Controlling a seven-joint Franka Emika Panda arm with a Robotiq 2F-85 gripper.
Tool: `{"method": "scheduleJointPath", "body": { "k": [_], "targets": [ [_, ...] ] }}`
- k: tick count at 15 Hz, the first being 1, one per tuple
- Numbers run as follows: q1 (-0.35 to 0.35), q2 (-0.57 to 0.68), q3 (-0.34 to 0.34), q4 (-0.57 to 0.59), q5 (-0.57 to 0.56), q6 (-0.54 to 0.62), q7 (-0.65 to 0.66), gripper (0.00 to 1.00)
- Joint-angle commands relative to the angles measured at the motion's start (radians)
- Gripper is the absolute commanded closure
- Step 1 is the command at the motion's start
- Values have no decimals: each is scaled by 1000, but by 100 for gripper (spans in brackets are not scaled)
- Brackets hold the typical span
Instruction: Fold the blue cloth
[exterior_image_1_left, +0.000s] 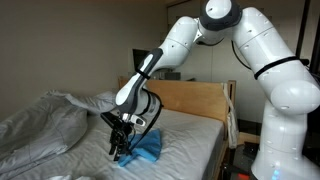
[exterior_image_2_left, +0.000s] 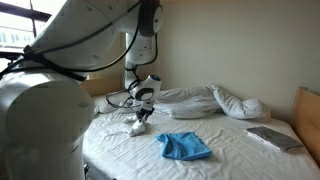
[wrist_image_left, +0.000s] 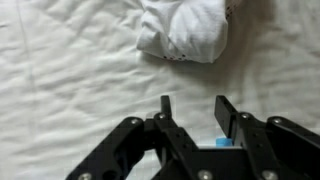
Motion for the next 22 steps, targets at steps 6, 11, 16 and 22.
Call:
{"method": "scheduleJointPath", "body": {
  "k": [6,11,16,22],
  "targets": [
    [446,5,-512,-55,-206,-64,213,0],
    [787,84,-858,-6,-533,-76,493,0],
    [934,172,-991,56,-651,-46,602,0],
    [859,250,-929,88,-596,-18,590,0]
  ]
}}
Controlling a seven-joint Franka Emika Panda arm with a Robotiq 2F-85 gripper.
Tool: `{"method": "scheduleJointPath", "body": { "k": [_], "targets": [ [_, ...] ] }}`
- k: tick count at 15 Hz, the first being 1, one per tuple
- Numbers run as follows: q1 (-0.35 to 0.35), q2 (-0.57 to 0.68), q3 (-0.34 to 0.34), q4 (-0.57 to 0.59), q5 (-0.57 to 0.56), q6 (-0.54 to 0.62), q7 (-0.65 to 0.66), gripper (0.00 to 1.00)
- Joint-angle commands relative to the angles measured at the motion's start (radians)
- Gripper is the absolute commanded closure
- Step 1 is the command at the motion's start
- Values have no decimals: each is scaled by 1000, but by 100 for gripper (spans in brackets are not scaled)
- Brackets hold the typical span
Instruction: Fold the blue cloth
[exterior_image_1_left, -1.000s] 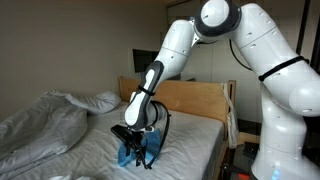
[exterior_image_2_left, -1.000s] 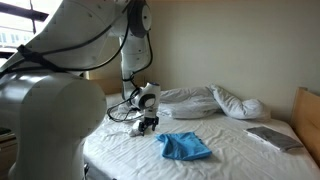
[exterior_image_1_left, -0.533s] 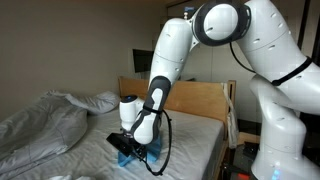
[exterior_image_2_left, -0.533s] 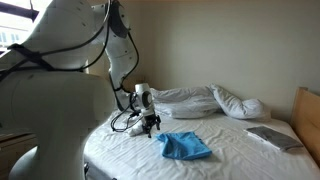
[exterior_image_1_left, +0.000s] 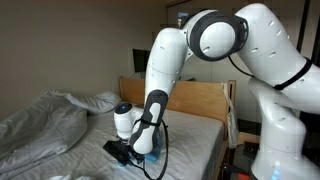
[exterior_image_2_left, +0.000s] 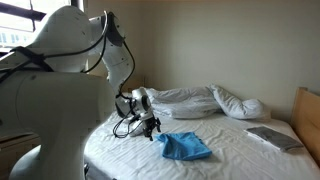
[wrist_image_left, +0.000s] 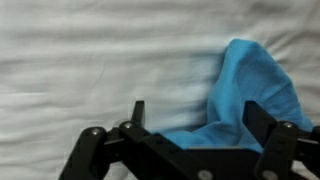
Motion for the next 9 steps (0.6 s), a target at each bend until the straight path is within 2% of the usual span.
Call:
{"method": "scheduleJointPath", "body": {
  "k": [1,5,6,7,9],
  "targets": [
    [-37,54,14,21,10,31,24,0],
    [-23,125,-24,71,0,15,35,0],
    [-35,132,-15,81,14,12,38,25],
    [-22,145,-31,94,14,-3,53,27],
    [-9,160,-48,114,7,-11,72,41]
  ]
}}
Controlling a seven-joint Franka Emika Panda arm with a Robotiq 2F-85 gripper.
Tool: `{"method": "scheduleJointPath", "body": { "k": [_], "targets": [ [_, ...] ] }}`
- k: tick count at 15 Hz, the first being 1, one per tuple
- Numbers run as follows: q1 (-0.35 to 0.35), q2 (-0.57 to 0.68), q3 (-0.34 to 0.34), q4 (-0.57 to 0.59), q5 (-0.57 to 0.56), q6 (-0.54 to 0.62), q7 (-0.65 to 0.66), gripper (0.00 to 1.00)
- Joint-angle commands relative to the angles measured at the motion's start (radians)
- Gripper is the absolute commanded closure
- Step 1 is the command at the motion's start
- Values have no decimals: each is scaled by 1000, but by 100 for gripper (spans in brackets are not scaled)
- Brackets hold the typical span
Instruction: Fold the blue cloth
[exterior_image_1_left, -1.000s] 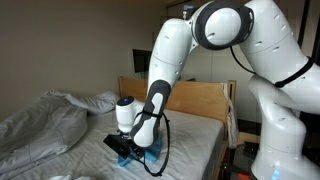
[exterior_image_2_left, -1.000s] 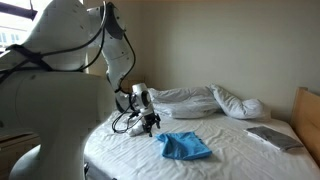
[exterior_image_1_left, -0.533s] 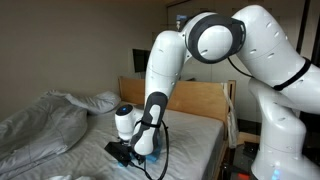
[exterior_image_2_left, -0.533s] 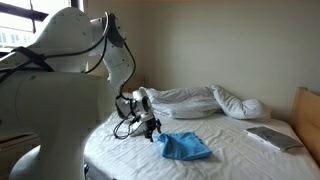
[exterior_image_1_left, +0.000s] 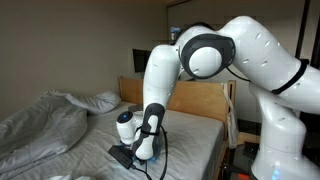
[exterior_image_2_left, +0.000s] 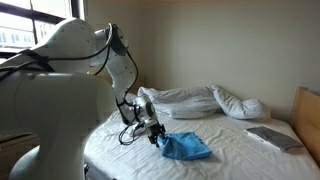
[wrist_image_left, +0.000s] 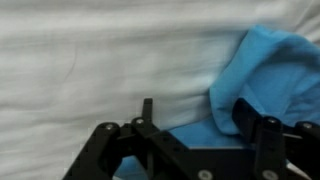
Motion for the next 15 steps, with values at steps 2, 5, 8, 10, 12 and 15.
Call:
{"method": "scheduleJointPath", "body": {
  "k": [2,5,8,10,12,15],
  "targets": [
    [34,38,-47,48,2,-17,59,53],
    [63,47,-81,62,-7,-25,77,74],
    [92,45,-111,61,-11,-31,96,92],
    [104,42,-123,56,-8,-27,103,96],
    [109,37,-126,52,-5,-23,107,100],
    [92,16,-105,39,4,-5,98,96]
  ]
}}
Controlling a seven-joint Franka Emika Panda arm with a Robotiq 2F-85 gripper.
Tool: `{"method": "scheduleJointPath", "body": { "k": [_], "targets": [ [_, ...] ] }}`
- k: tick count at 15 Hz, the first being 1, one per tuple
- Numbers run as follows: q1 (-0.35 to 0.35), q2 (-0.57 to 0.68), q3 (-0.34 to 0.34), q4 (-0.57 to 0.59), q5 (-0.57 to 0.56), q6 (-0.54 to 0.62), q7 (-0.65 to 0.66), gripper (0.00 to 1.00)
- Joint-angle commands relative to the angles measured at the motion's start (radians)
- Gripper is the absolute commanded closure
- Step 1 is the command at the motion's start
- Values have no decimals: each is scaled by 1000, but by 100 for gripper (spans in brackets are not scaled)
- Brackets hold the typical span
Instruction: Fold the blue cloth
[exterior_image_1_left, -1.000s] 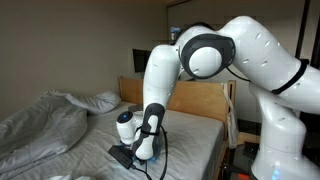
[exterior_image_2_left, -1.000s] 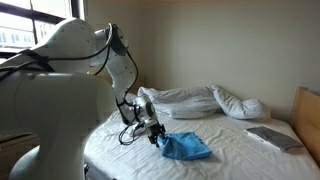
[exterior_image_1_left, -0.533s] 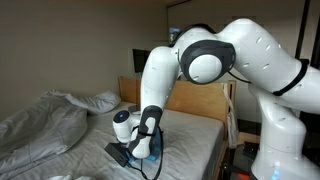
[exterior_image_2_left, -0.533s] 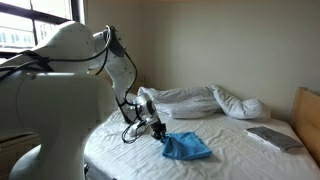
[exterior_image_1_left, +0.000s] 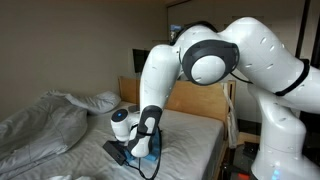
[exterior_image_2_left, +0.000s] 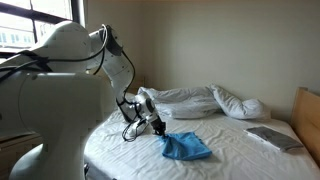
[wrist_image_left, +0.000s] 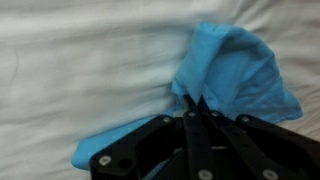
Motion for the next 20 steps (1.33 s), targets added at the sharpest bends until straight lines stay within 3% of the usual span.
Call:
{"method": "scheduleJointPath", "body": {
  "k": [1,7,11,16,20],
  "targets": [
    [3,-32,1,-27,6,7,22,96],
    [-60,-163,50,-91,24,116,-32,96],
    [-193,-273,169,-141,58,221,-99,95],
    [-554,-379,523,-194,187,287,-257,96],
    [-848,-368,785,-166,318,241,-404,96]
  ]
}}
